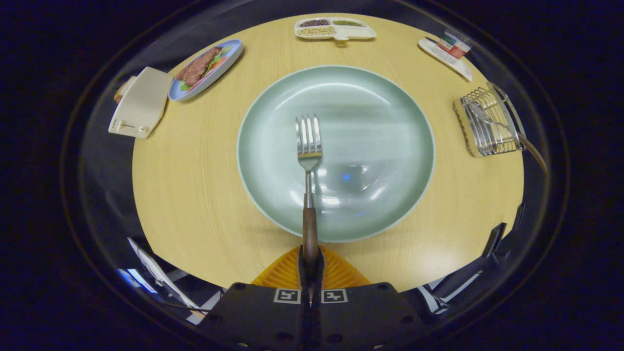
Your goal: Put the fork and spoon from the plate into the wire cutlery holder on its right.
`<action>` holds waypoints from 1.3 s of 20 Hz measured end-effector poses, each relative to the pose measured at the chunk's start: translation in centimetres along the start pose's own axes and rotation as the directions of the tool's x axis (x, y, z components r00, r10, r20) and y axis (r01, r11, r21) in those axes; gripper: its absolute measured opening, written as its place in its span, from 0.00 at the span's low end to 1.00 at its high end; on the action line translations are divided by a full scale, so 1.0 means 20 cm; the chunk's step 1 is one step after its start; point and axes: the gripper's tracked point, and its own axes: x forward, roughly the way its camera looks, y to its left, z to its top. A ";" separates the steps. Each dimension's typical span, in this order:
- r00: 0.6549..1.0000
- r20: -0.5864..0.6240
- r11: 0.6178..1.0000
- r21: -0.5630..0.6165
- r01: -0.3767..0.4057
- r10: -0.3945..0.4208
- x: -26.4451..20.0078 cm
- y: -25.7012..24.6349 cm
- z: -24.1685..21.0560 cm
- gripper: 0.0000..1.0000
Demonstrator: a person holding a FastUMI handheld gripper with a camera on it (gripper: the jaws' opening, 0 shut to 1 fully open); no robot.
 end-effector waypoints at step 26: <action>0.999 0.037 0.999 0.050 -0.016 0.014 -0.96 -1.01 0.26 0.00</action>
